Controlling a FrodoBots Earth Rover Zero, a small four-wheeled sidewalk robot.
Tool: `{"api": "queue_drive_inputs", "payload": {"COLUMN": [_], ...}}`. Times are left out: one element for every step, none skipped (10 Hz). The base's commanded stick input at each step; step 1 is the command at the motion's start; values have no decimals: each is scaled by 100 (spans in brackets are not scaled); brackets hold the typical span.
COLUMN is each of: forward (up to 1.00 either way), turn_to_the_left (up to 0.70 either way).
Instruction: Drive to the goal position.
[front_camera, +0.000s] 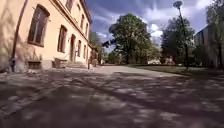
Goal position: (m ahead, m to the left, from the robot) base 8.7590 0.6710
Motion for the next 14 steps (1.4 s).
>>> {"api": "queue_drive_inputs", "payload": {"forward": [70,70,70,70,70,70,70,70,70,70,70,70,70,70], "turn_to_the_left": [6,6,6,6,6,6,6,6,6,6,6,6,6,6]}}
